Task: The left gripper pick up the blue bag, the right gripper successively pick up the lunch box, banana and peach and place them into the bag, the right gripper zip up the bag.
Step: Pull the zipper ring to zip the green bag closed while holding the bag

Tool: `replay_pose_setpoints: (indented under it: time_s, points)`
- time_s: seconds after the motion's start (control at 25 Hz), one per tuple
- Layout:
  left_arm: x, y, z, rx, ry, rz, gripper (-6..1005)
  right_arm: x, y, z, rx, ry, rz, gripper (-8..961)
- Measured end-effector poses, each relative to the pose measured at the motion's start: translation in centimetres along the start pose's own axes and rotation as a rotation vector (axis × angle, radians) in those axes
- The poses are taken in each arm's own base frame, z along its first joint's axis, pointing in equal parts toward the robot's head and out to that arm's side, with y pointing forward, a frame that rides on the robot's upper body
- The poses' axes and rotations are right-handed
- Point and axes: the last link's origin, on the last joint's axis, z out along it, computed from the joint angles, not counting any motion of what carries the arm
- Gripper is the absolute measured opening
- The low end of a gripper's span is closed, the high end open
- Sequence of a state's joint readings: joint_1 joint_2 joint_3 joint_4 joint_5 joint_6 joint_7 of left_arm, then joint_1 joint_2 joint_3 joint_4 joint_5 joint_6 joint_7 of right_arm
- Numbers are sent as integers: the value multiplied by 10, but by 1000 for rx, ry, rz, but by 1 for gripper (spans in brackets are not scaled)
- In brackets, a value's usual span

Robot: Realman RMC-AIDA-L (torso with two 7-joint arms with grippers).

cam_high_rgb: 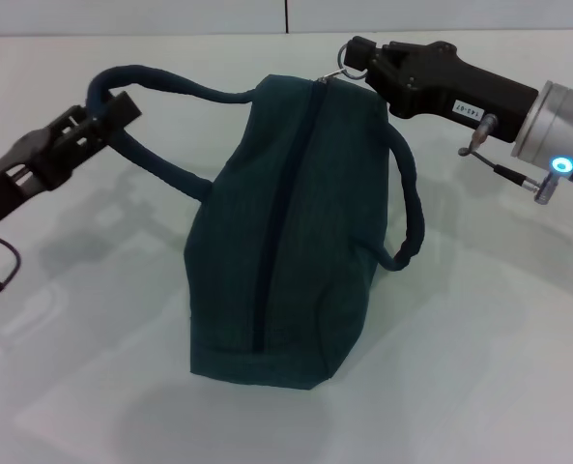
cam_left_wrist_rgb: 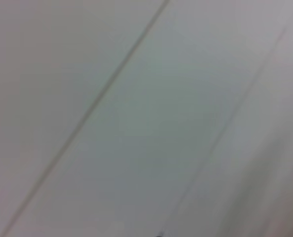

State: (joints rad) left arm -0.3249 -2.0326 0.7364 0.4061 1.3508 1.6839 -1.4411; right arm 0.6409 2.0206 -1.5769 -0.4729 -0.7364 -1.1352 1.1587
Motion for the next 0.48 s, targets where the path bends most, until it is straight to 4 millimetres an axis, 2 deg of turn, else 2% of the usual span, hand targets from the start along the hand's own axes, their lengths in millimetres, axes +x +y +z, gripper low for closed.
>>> replay_pose_setpoints:
  time_s: [0.48]
  points:
    - [6,-28,-22,191,-41,12,776,0,1,-1,-7,-4,2,5]
